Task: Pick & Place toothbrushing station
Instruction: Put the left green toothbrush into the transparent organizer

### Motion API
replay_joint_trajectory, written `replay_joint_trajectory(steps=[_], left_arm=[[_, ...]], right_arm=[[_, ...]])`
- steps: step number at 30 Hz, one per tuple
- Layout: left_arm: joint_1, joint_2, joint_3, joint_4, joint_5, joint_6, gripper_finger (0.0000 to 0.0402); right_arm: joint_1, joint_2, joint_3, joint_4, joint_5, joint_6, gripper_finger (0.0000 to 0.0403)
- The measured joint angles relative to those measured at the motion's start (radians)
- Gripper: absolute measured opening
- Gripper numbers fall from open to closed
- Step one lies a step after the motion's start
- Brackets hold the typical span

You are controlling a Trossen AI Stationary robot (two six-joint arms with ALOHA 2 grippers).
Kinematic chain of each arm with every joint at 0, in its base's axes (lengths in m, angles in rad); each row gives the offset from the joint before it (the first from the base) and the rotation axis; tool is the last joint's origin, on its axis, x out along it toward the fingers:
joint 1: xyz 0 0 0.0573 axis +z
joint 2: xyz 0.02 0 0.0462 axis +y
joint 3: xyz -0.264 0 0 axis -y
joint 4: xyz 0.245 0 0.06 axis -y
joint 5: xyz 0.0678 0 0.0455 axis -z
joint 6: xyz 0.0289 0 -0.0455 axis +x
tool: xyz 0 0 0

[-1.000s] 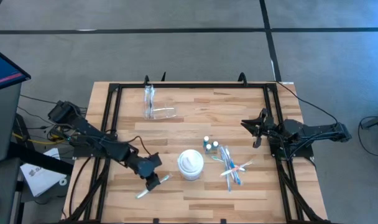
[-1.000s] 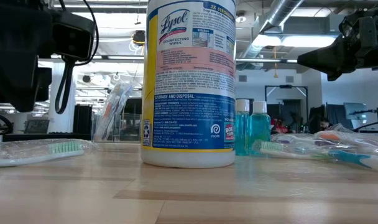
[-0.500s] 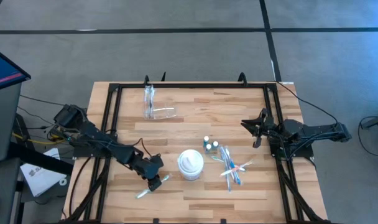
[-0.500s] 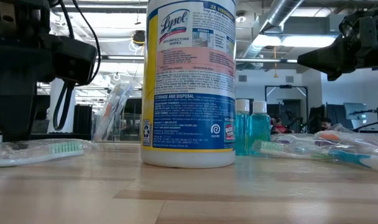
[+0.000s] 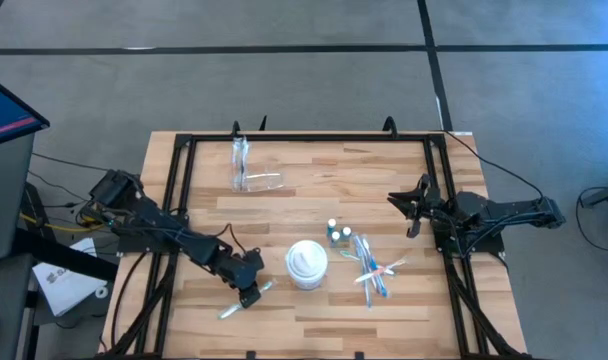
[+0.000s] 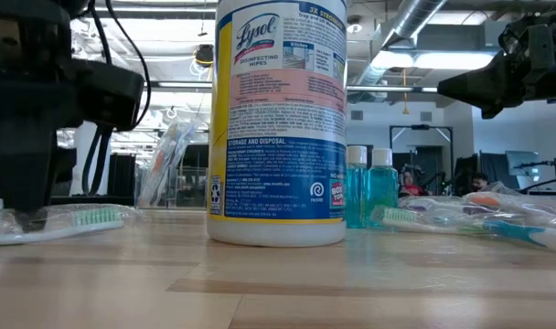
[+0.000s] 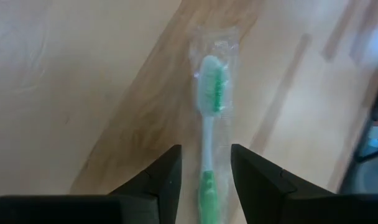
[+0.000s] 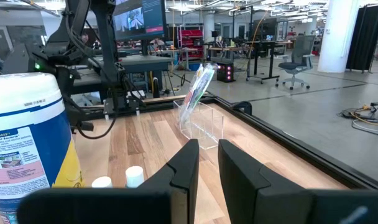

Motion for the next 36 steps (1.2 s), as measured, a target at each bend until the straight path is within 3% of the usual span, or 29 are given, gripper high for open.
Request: replay_joint_trajectory(steps=[10, 19, 32, 36], left_arm=[[0.001, 0.021, 0.001, 0.03, 0.006, 0.001, 0.012], [0.001, 0.021, -0.001, 0.027, -0.012, -0.001, 0.001], [0.001, 0.005, -0.001, 0.035, -0.033, -0.003, 0.0], [-0.007, -0.058, -0.001, 0.025, -0.107, 0.009, 0.0]], right_arm=[[0.0, 0.0, 0.0, 0.0, 0.0, 0.0, 0.0054], [0.0, 0.0, 0.0, 0.0, 0.0, 0.0, 0.0054], [0.0, 0.0, 0.0, 0.0, 0.0, 0.0, 0.0054], [0.0, 0.0, 0.0, 0.0, 0.0, 0.0, 0.0054]])
